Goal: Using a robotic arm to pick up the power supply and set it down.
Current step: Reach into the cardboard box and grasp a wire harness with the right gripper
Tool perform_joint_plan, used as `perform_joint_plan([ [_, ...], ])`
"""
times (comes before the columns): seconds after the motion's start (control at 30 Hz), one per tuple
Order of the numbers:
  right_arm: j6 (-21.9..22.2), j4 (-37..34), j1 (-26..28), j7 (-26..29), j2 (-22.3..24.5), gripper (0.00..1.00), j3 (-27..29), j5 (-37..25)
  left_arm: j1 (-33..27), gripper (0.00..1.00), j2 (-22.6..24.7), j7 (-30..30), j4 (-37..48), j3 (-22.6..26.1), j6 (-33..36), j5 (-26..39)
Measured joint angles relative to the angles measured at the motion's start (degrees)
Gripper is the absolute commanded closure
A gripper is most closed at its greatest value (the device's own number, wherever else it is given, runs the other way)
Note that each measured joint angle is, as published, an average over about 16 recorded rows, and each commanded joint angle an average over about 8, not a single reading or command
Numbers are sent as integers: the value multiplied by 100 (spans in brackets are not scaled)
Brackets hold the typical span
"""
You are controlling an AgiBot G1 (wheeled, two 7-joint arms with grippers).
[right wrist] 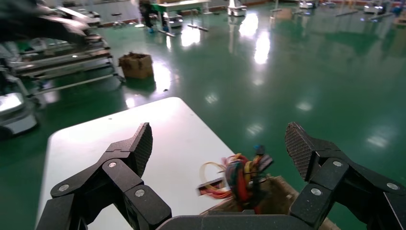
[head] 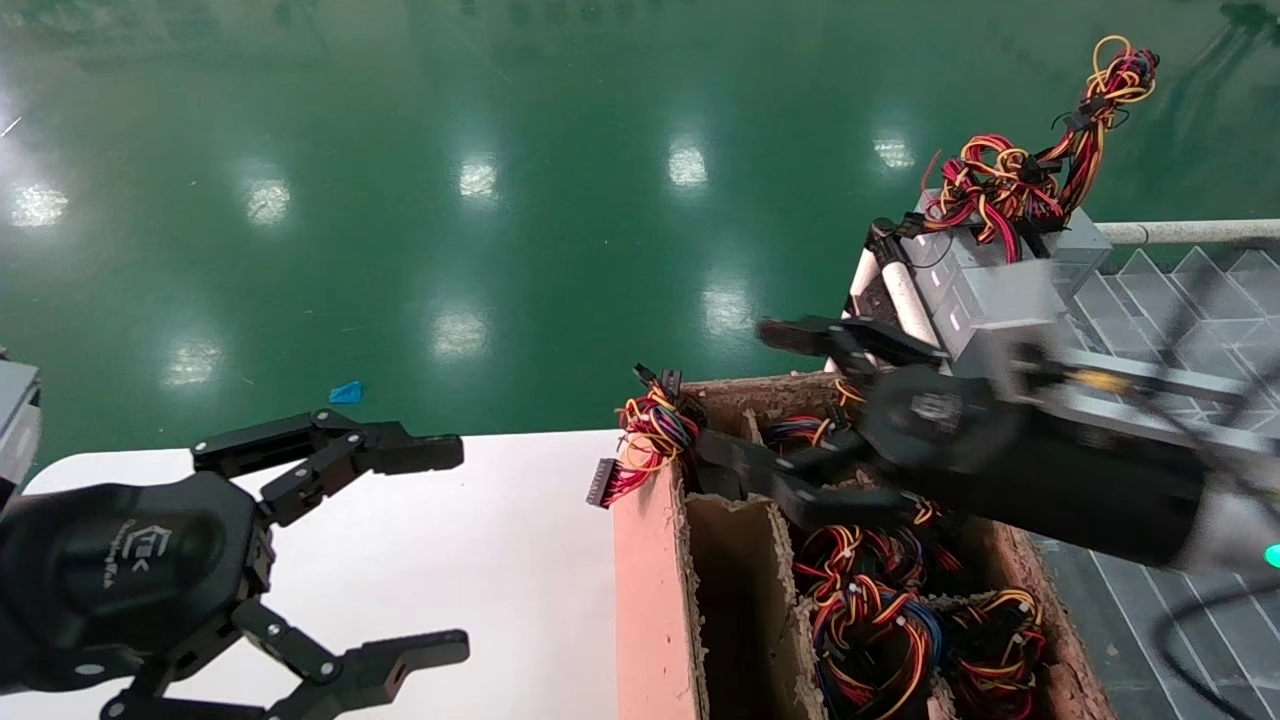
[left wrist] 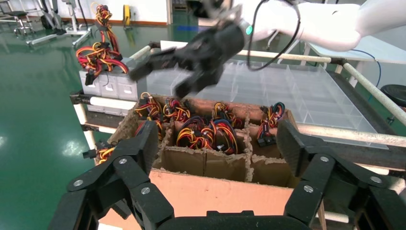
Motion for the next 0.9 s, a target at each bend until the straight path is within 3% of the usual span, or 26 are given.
perform_joint_plan([
  [0.03, 71, -132, 66, -16, -115, 2, -51, -84, 0, 100, 0, 0, 0, 0, 0, 0],
  [0.1, 179, -389, 205, -46, -333, 18, -166, -264, 0, 100, 0, 0, 0, 0, 0, 0],
  [0.27, 291, -992, 537, -57, -796, 80, -445, -634, 0, 100, 0, 0, 0, 0, 0, 0],
  [0.33, 299, -1199, 644, -45, -932, 97, -532, -735, 0, 100, 0, 0, 0, 0, 0, 0],
  [0.6, 229, -1704, 887, -35, -1182, 100, -774, -1029, 0, 100, 0, 0, 0, 0, 0, 0],
  [0.9, 151, -1850, 892, -42, -1137, 100, -864, -1157, 0, 100, 0, 0, 0, 0, 0, 0],
])
